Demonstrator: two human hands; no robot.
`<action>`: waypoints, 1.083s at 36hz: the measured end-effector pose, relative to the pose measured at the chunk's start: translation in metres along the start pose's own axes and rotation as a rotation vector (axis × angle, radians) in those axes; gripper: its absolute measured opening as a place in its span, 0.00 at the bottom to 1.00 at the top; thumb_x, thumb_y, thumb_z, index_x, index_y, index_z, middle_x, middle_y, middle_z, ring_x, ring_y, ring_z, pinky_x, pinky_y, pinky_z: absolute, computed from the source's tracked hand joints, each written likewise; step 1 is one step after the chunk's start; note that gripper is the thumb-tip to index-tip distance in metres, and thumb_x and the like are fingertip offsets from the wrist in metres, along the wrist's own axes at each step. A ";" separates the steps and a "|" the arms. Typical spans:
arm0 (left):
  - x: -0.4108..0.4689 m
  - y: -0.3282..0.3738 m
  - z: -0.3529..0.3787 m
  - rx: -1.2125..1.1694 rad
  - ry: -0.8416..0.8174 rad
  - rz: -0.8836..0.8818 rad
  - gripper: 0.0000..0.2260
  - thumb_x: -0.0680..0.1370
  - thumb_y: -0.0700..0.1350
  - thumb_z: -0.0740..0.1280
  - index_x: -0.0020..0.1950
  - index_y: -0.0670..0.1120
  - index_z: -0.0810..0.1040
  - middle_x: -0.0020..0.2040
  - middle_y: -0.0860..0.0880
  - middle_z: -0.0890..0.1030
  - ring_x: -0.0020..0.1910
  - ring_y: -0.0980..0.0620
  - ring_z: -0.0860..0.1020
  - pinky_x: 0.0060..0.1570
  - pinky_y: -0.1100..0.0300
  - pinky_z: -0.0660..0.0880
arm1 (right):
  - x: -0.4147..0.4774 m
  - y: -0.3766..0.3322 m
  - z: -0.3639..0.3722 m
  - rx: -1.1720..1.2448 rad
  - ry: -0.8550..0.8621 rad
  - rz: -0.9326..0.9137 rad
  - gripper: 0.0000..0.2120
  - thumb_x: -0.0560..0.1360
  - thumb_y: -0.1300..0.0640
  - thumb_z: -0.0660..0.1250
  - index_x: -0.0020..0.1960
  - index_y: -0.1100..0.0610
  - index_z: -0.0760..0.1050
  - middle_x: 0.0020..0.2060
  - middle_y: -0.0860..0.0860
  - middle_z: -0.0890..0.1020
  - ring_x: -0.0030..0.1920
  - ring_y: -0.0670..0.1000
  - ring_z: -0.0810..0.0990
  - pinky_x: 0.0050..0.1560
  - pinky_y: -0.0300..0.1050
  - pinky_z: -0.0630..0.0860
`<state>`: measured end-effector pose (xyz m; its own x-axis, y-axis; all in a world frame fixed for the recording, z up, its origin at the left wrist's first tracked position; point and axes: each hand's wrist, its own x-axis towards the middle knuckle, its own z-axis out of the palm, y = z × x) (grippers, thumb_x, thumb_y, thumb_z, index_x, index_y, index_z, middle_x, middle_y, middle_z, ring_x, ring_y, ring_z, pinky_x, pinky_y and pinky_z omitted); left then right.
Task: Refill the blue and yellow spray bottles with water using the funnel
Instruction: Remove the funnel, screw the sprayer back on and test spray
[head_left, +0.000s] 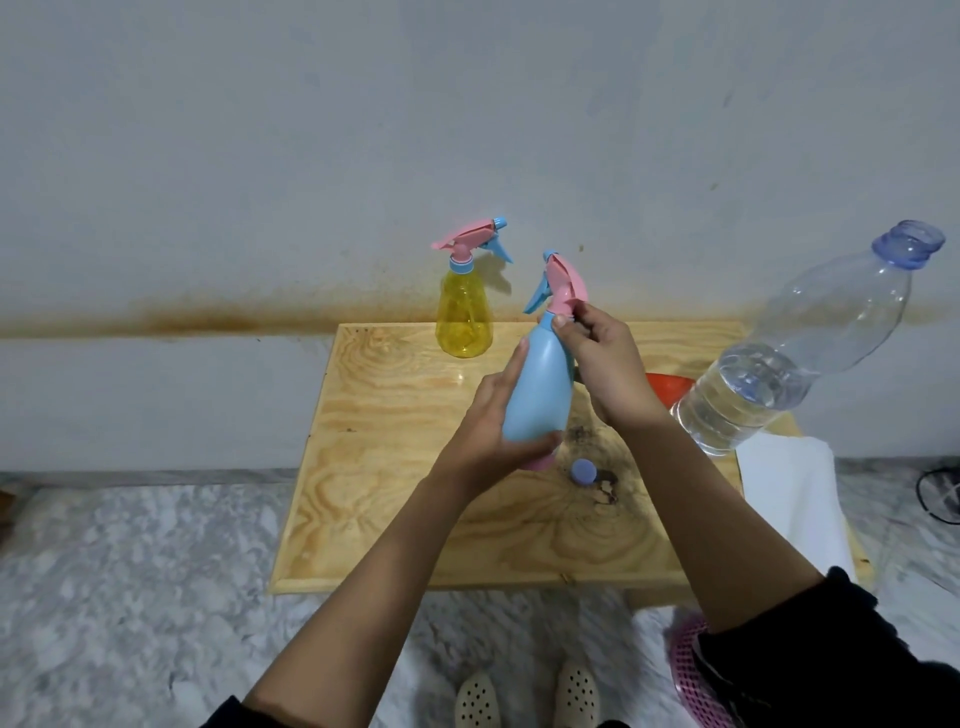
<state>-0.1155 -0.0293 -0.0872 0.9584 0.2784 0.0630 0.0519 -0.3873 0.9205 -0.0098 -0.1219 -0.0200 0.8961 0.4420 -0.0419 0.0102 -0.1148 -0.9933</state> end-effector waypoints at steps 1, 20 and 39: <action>-0.002 0.000 0.002 0.008 0.008 -0.001 0.43 0.72 0.50 0.73 0.72 0.71 0.44 0.62 0.53 0.65 0.58 0.54 0.69 0.55 0.58 0.73 | 0.000 0.001 0.001 -0.015 0.017 0.001 0.07 0.78 0.60 0.62 0.53 0.54 0.76 0.47 0.51 0.81 0.49 0.50 0.79 0.58 0.54 0.75; -0.030 -0.004 0.015 0.072 0.110 -0.037 0.43 0.72 0.51 0.73 0.76 0.58 0.47 0.61 0.50 0.66 0.49 0.67 0.65 0.47 0.72 0.65 | -0.020 0.007 0.006 -0.114 -0.037 -0.070 0.07 0.78 0.60 0.62 0.53 0.55 0.78 0.46 0.51 0.81 0.45 0.47 0.78 0.48 0.41 0.73; -0.088 0.041 0.067 -0.043 0.282 -0.133 0.42 0.73 0.54 0.71 0.73 0.69 0.42 0.64 0.66 0.61 0.62 0.73 0.63 0.61 0.62 0.69 | -0.052 -0.004 -0.006 -0.135 -0.204 -0.196 0.25 0.74 0.49 0.68 0.68 0.53 0.68 0.52 0.46 0.78 0.51 0.43 0.76 0.47 0.26 0.68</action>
<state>-0.1789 -0.1287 -0.0804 0.8280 0.5593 0.0394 0.1542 -0.2947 0.9431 -0.0537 -0.1492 -0.0129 0.7638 0.6351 0.1149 0.2449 -0.1205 -0.9620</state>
